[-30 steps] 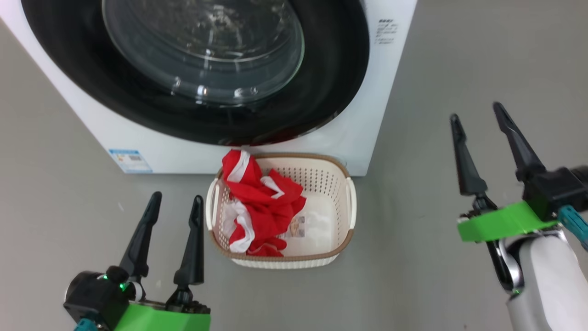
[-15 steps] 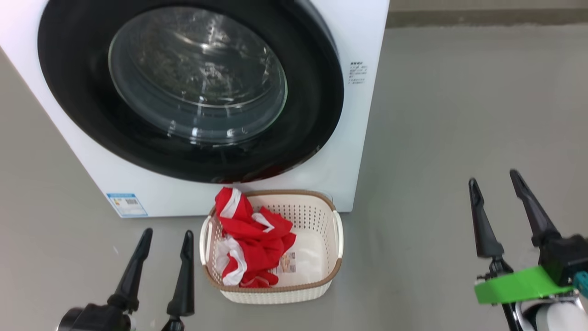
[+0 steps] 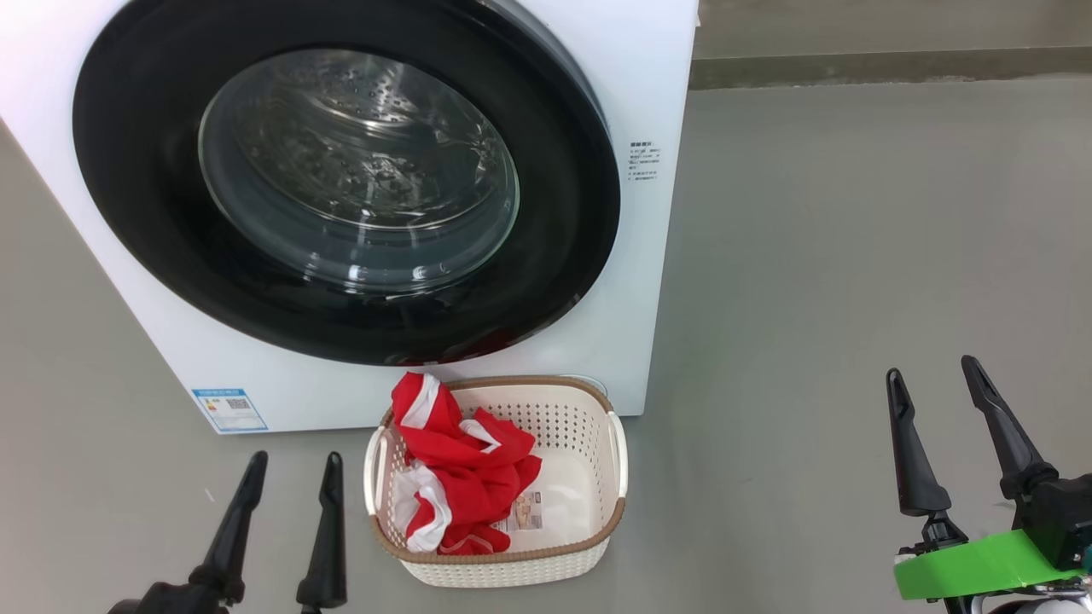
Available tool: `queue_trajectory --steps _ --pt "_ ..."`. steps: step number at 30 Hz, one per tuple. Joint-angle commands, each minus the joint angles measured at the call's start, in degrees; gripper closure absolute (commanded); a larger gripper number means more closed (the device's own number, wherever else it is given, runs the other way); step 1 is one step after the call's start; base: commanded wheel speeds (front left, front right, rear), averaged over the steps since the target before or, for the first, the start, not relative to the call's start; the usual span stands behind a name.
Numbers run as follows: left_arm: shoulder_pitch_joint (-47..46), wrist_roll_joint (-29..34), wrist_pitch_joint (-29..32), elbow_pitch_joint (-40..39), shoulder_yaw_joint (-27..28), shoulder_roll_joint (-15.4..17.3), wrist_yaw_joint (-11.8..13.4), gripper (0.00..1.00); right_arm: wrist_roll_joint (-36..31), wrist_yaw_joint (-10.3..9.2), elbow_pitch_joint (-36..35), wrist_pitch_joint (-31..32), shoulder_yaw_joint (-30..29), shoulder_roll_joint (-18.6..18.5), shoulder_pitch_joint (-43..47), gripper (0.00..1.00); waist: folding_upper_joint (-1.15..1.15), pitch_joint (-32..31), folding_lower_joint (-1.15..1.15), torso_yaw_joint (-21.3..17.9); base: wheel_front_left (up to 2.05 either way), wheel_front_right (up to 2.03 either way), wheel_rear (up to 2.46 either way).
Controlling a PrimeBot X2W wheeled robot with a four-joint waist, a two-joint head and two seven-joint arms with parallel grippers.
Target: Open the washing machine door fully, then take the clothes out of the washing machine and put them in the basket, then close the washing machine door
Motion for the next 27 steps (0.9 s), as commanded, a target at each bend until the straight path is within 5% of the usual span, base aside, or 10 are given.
queue_trajectory --steps 1,3,4,15,27 --pt "-0.8 0.6 -0.4 -1.0 2.2 0.3 0.2 0.00 0.2 -0.22 -1.5 0.1 1.0 -0.6 -0.8 0.00 0.00 -0.1 0.00 0.0 0.00 0.00 0.00" --pt "-0.8 1.1 -0.4 -1.4 2.4 0.3 0.5 0.00 0.3 -0.22 -1.5 0.1 1.0 -0.6 -0.8 0.00 0.00 -0.1 0.00 0.1 0.00 0.00 0.00" --pt "0.0 0.7 0.0 0.1 0.4 0.0 0.1 1.00 0.0 0.00 0.1 0.0 -0.1 0.0 0.0 1.00 0.00 -0.1 0.00 0.1 0.00 0.00 0.00" --pt "0.8 -3.2 1.5 4.6 0.2 -0.6 -0.2 1.00 4.1 -0.01 4.9 1.2 0.1 1.2 1.4 1.00 0.00 -0.1 0.12 0.1 0.00 0.00 0.00" --pt "0.0 -10.3 3.3 5.4 0.9 -0.5 -0.6 1.00 11.7 -0.03 5.6 3.0 0.3 1.0 0.6 1.00 0.00 0.2 0.01 0.1 0.00 0.00 0.00"
